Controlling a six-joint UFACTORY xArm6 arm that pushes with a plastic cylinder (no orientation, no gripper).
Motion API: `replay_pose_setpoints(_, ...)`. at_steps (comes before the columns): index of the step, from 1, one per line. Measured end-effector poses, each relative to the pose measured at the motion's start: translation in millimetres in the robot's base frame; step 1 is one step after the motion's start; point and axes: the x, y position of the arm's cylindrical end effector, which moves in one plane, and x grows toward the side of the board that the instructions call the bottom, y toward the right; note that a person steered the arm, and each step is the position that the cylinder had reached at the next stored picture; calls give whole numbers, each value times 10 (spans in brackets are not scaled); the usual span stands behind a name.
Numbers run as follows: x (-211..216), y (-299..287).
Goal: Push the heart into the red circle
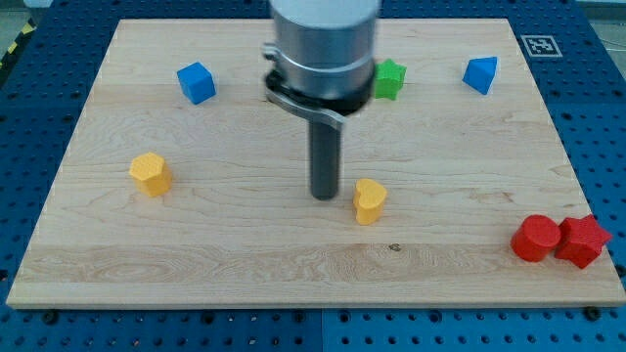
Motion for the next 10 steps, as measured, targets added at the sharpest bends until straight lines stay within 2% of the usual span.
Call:
replay_pose_setpoints(2,168,1142)
replay_pose_setpoints(3,-51,1039)
replay_pose_setpoints(4,-349,1218)
replay_pose_setpoints(5,-362,1517)
replay_pose_setpoints(7,172,1531)
replay_pose_setpoints(8,176,1531)
replay_pose_setpoints(10,94,1060)
